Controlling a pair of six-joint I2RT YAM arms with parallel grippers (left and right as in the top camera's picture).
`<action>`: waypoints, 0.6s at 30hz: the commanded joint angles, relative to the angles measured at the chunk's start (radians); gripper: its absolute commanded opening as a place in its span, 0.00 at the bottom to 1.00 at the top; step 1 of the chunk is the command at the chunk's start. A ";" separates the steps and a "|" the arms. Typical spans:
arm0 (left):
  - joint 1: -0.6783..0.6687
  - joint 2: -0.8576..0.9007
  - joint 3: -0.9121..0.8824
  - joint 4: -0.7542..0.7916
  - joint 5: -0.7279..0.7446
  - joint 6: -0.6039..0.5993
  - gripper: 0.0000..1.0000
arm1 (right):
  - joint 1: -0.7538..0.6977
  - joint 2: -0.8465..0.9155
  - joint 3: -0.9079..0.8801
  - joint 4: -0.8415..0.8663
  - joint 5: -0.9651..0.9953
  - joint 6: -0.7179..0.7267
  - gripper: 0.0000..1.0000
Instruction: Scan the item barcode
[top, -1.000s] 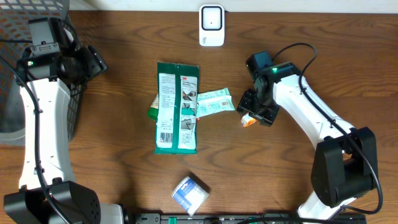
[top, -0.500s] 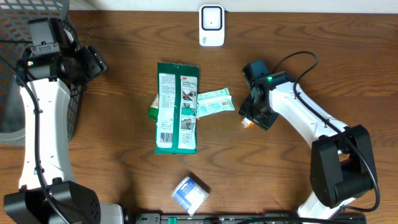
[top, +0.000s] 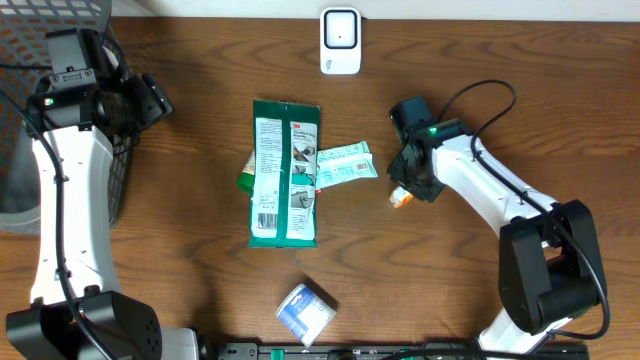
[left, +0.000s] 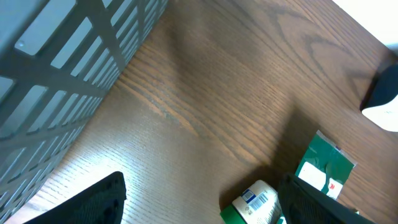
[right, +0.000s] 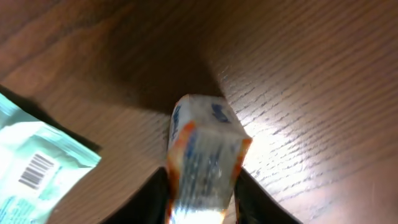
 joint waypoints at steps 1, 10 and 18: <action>0.009 0.002 0.017 -0.003 -0.013 -0.005 0.80 | 0.003 -0.013 -0.045 0.025 0.021 0.007 0.18; 0.009 0.002 0.017 -0.003 -0.013 -0.005 0.80 | -0.031 -0.078 -0.005 -0.004 -0.030 -0.282 0.01; 0.009 0.002 0.017 -0.026 0.128 0.007 0.80 | -0.201 -0.274 0.035 -0.009 -0.446 -0.614 0.01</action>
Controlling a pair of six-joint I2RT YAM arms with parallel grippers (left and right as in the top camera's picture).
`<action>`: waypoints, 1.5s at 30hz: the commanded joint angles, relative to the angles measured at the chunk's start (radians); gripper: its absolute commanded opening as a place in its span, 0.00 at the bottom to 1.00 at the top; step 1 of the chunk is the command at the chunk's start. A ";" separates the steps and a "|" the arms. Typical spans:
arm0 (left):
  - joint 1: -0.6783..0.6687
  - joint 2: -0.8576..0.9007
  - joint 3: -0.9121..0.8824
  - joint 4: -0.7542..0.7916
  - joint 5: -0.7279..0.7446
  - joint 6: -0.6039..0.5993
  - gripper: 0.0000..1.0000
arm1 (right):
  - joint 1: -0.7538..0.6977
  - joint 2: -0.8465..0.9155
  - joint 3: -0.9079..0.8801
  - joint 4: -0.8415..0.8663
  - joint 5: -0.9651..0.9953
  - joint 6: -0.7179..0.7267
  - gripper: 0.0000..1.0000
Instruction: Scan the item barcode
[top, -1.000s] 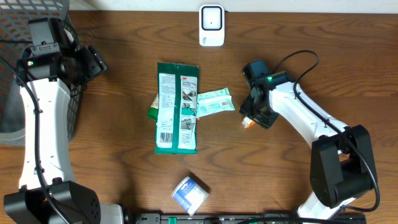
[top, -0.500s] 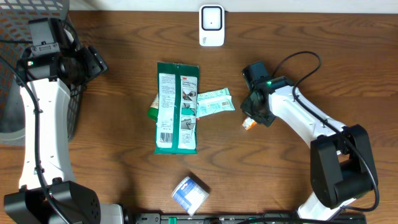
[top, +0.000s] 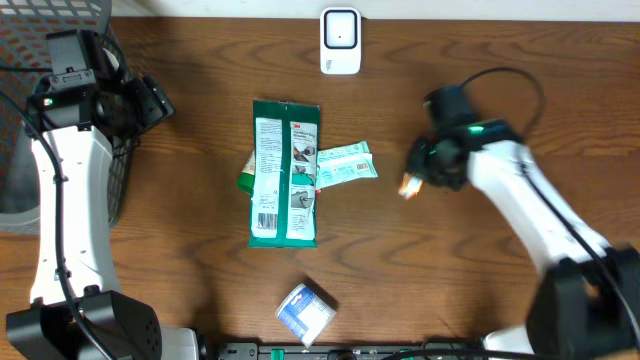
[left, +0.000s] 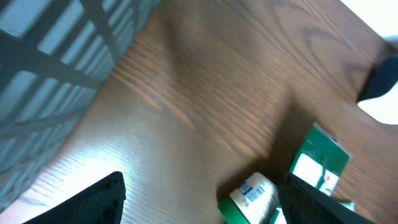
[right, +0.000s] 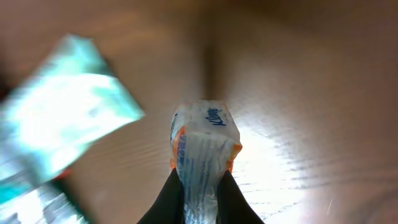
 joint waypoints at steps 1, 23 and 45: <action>0.007 0.002 0.016 -0.005 0.121 0.022 0.80 | -0.093 -0.093 0.028 0.010 -0.307 -0.255 0.01; 0.007 0.002 0.015 -0.005 0.641 0.184 0.80 | -0.427 -0.143 0.027 0.022 -1.418 -0.727 0.01; 0.007 0.002 0.015 -0.001 0.678 0.183 0.80 | -0.148 -0.296 0.027 0.291 -1.418 -0.500 0.01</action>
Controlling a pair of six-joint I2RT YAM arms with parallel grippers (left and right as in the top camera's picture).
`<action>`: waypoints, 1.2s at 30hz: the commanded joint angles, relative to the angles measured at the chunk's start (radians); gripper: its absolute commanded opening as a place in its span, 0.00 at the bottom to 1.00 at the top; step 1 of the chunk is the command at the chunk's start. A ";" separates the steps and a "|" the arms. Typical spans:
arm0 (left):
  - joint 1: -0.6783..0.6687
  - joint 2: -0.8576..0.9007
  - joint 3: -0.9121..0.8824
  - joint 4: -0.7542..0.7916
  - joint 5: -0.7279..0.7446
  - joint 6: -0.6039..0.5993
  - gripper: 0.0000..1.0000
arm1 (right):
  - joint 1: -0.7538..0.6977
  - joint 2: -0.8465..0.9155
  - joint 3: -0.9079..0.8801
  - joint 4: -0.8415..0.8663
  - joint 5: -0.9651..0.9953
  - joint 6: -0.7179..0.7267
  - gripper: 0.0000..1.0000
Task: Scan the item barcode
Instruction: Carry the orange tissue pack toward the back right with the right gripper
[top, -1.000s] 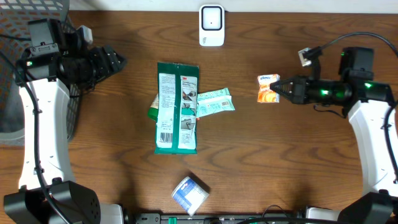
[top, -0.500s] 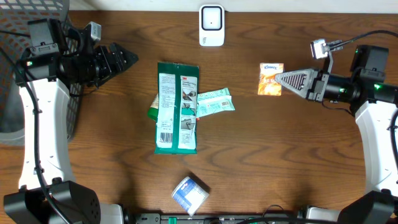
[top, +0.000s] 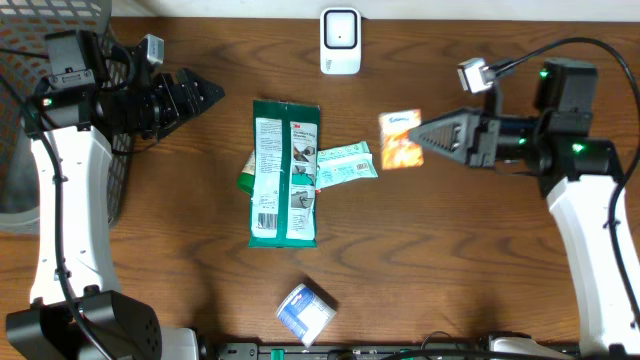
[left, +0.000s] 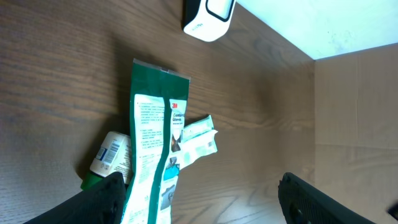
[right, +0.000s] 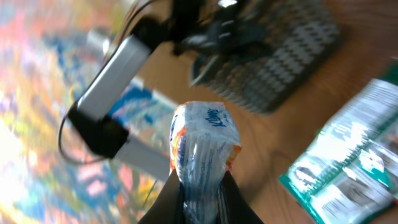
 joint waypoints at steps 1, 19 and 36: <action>0.004 0.002 0.015 0.000 0.021 0.021 0.80 | 0.084 -0.062 0.010 0.011 -0.030 -0.112 0.01; 0.004 0.002 0.015 0.000 0.020 0.021 0.80 | 0.232 -0.216 0.010 0.070 -0.029 -0.219 0.01; 0.004 0.002 0.015 0.000 -0.232 0.021 0.80 | 0.157 -0.144 0.010 -0.174 1.115 0.148 0.01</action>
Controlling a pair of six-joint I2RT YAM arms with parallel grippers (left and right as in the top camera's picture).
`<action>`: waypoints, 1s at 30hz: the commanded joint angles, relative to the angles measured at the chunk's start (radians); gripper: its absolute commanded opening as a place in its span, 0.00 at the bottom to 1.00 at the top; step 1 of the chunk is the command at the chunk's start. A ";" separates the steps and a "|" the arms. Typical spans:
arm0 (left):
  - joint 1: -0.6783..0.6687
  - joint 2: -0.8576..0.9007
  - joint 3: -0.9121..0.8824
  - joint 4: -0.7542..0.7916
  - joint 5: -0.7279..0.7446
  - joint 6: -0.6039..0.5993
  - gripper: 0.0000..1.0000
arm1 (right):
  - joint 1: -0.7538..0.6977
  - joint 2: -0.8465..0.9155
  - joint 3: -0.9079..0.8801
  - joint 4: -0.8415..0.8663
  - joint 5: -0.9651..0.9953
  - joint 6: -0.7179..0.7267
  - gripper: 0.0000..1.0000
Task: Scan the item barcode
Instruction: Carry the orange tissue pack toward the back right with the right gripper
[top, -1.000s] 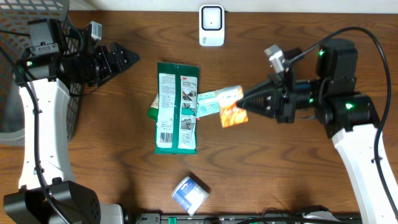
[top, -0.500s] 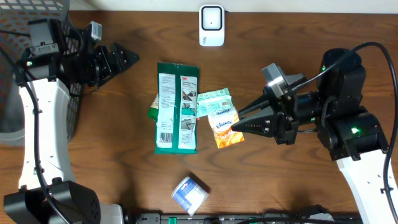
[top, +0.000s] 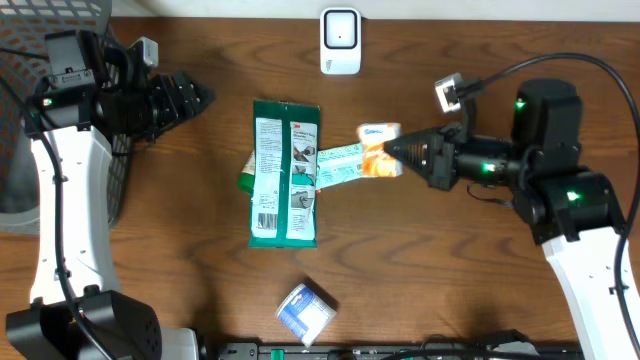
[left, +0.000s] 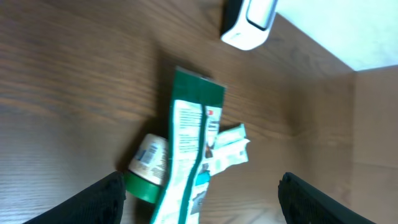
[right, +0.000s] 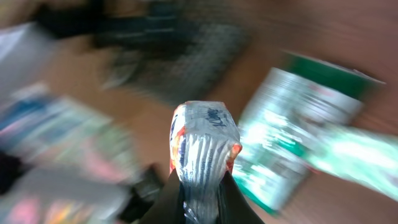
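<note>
A white scanner (top: 340, 40) stands at the table's far edge and also shows in the left wrist view as the scanner (left: 249, 22). My right gripper (top: 402, 152) is shut on an orange-and-white tissue pack (top: 379, 151), held in the air over the right end of a pale green sachet (top: 343, 165). Its wrist view is blurred, with the tissue pack (right: 202, 140) upright between the fingers of the right gripper (right: 198, 193). My left gripper (top: 195, 95) is open and empty near the basket, pointing toward the table's middle; in its own view the left gripper (left: 199, 202) has its fingers far apart.
A long green pouch (top: 285, 185) lies mid-table over a green bottle (top: 244, 181), with the sachet against its right side. A blue-and-white pack (top: 305, 310) lies near the front edge. A dark mesh basket (top: 20, 90) stands at the far left.
My right gripper has moved left and a little toward the front with the tissue pack, from right of the sachet to over its right end. The left gripper has barely shifted and stays open.
My right gripper was first shut on the tissue pack on the table right of the sachet. Then it held the pack just off the wood, then high up right of the scanner, and now lower over the sachet. The left gripper swung from near the basket to face the table's middle.
</note>
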 joint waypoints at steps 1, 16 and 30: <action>0.004 0.002 0.015 0.000 -0.090 0.020 0.80 | -0.006 0.038 0.010 -0.086 0.562 0.063 0.01; -0.033 0.002 0.015 0.011 -0.288 0.012 0.80 | 0.005 0.282 0.012 -0.168 0.777 0.106 0.01; -0.296 0.002 0.015 0.097 -0.682 -0.024 0.80 | 0.002 0.452 0.535 -0.569 0.801 0.013 0.01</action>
